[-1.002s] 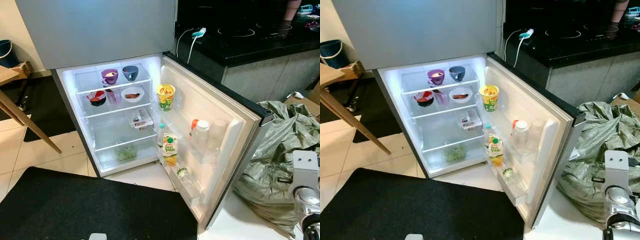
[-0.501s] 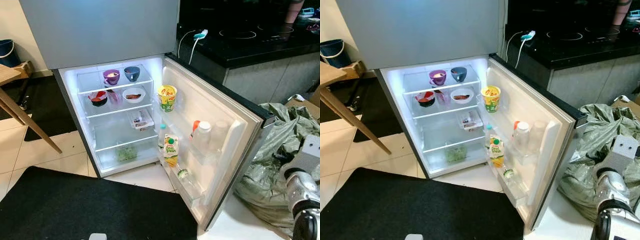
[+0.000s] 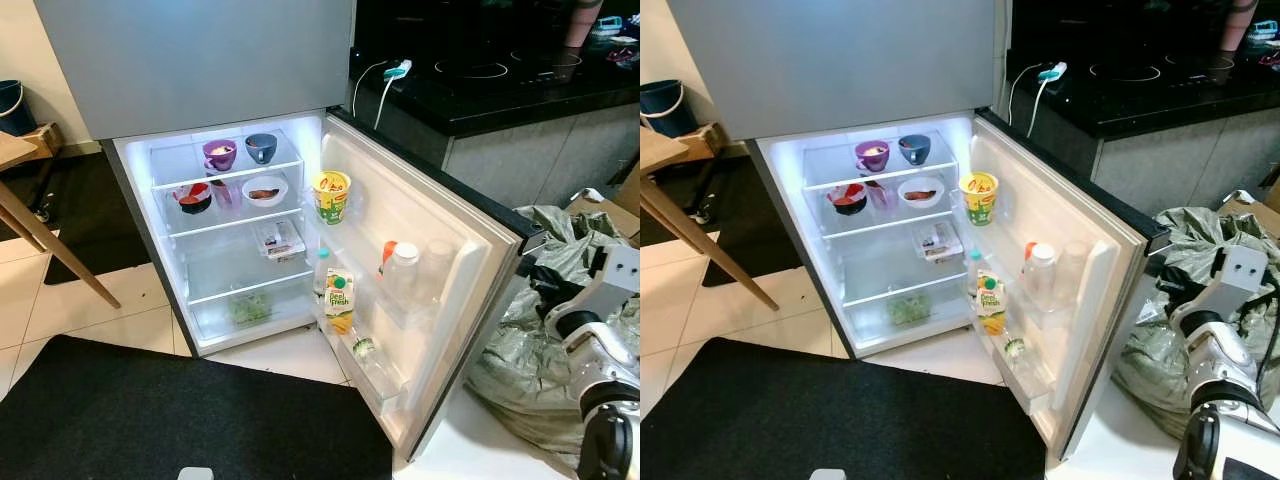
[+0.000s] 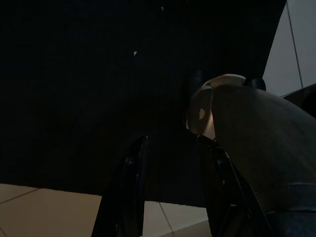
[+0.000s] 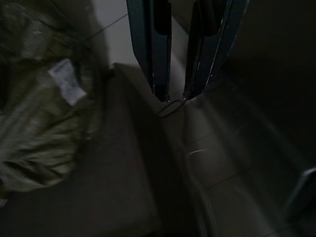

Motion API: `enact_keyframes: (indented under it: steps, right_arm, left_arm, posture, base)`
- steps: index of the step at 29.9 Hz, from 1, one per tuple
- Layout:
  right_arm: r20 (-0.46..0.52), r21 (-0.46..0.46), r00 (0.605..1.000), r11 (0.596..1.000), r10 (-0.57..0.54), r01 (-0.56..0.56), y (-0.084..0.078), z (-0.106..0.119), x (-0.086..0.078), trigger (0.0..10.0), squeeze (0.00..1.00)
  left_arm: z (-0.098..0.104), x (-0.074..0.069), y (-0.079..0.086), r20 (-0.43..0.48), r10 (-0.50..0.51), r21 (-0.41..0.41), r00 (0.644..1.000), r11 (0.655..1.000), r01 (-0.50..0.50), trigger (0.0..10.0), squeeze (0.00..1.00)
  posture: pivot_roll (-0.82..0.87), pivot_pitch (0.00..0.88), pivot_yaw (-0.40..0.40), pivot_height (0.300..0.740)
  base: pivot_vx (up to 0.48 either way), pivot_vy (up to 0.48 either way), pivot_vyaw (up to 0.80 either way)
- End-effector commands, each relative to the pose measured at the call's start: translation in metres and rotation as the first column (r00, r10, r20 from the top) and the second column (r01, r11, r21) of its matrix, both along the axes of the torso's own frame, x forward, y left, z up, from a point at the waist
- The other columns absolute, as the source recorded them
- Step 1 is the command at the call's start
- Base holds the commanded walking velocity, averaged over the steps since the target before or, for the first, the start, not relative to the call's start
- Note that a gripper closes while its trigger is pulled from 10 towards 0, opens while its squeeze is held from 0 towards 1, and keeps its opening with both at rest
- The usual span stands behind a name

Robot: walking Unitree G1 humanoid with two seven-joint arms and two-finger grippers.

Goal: Restocking fridge

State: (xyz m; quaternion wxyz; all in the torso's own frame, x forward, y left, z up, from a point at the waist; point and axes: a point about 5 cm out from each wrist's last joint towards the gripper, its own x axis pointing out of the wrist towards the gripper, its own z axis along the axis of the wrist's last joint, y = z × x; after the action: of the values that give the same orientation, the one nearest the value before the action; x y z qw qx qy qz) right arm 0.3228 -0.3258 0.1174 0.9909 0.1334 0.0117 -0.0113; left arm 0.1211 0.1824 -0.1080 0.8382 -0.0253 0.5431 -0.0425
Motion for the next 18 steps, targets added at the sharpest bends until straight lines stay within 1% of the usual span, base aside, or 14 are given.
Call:
enact_keyframes:
  steps: [1,3,4,5,6,7,8,9,11,12,14,16,17,18]
  right_arm:
    - [0.002,0.002,0.995,0.995,0.102,-0.102,0.014,-0.001,0.005,10.0,0.0]
    - [0.011,0.011,0.968,0.968,0.25,-0.25,0.027,-0.002,0.006,10.0,0.0]
    - [0.011,0.011,0.968,0.968,0.25,-0.25,0.027,-0.002,0.006,10.0,0.0]
    - [0.023,0.016,0.929,0.929,0.37,-0.37,0.038,-0.002,0.007,10.0,0.0]
    - [0.043,0.017,0.87,0.87,0.492,-0.493,0.051,-0.001,0.008,10.0,0.0]
    - [0.043,0.017,0.87,0.87,0.492,-0.493,0.051,-0.001,0.008,10.0,0.0]
    - [0.082,0.019,0.762,0.764,0.642,-0.645,0.068,0.002,0.007,10.0,0.0]
    - [0.12,0.013,0.633,0.637,0.764,-0.771,0.085,0.006,0.004,10.0,0.0]
    - [0.12,0.013,0.633,0.637,0.764,-0.771,0.085,0.006,0.004,10.0,0.0]
    - [0.149,0.006,0.507,0.512,0.849,-0.859,0.101,0.01,-0.002,10.0,0.0]
    - [0.149,0.006,0.507,0.512,0.849,-0.859,0.101,0.01,-0.002,10.0,0.0]
    - [0.267,0.007,0.224,0.23,0.937,-0.973,0.139,0.028,-0.021,10.0,0.0]
    - [0.267,0.007,0.224,0.23,0.937,-0.973,0.139,0.028,-0.021,10.0,0.0]
    - [0.292,-0.002,0.133,0.14,0.947,-0.99,0.153,0.033,-0.029,10.0,0.0]
  left_arm:
    - [-0.002,-0.007,-0.002,-0.027,-0.003,-0.007,1.0,1.0,0.003,10.0,0.0]
    - [-0.002,-0.007,-0.002,-0.028,-0.003,-0.007,1.0,1.0,0.003,10.0,0.0]
    - [-0.002,-0.007,-0.002,-0.028,-0.003,-0.007,1.0,1.0,0.003,10.0,0.0]
    - [-0.002,-0.007,-0.001,-0.029,-0.003,-0.006,1.0,1.0,0.003,10.0,0.0]
    - [-0.002,-0.007,-0.001,-0.029,-0.003,-0.005,1.0,1.0,0.003,10.0,0.0]
    - [-0.002,-0.007,-0.001,-0.029,-0.003,-0.005,1.0,1.0,0.003,10.0,0.0]
    - [-0.002,-0.007,0.0,-0.029,-0.003,-0.003,1.0,1.0,0.003,10.0,0.0]
    - [-0.002,-0.007,0.0,-0.029,-0.003,-0.001,1.0,1.0,0.003,10.0,0.0]
    - [-0.002,-0.007,0.0,-0.029,-0.003,-0.001,1.0,1.0,0.003,10.0,0.0]
    - [-0.002,-0.007,0.001,-0.029,-0.004,0.0,1.0,1.0,0.004,10.0,0.0]
    - [-0.002,-0.007,0.001,-0.029,-0.004,0.0,1.0,1.0,0.004,10.0,0.0]
    - [-0.002,-0.007,0.002,-0.028,-0.005,0.002,1.0,1.0,0.005,10.0,0.0]
    - [-0.002,-0.007,0.002,-0.028,-0.005,0.002,1.0,1.0,0.005,10.0,0.0]
    - [-0.002,-0.006,0.002,-0.028,-0.005,0.003,1.0,1.0,0.006,10.0,0.0]
  posture:
    - [-0.05,0.0,0.001,0.74]
    - [-0.05,0.0,0.004,0.74]
    - [-0.05,0.0,0.004,0.74]
    - [-0.05,0.0,0.004,0.74]
    - [-0.05,0.0,0.007,0.74]
    - [-0.05,0.0,0.007,0.74]
    - [-0.05,0.0,0.011,0.74]
    - [-0.05,0.0,0.013,0.74]
    - [-0.05,0.0,0.013,0.74]
    - [-0.05,0.0,0.013,0.74]
    - [-0.05,0.0,0.013,0.74]
    - [-0.05,0.0,0.017,0.74]
    - [-0.05,0.0,0.017,0.74]
    - [-0.05,0.0,0.017,0.74]
  base:
    - [0.0,0.0,0.0]
    - [0.0,0.0,0.0]
    - [0.0,0.0,0.0]
    - [0.0,0.0,0.0]
    - [0.0,0.0,0.0]
    - [0.0,0.0,0.0]
    - [0.0,0.0,0.0]
    - [0.0,0.0,0.0]
    - [0.0,0.0,0.0]
    - [0.0,0.0,0.0]
    - [0.0,0.0,0.0]
    - [0.0,0.0,0.0]
    - [0.0,0.0,0.0]
    - [0.0,0.0,0.0]
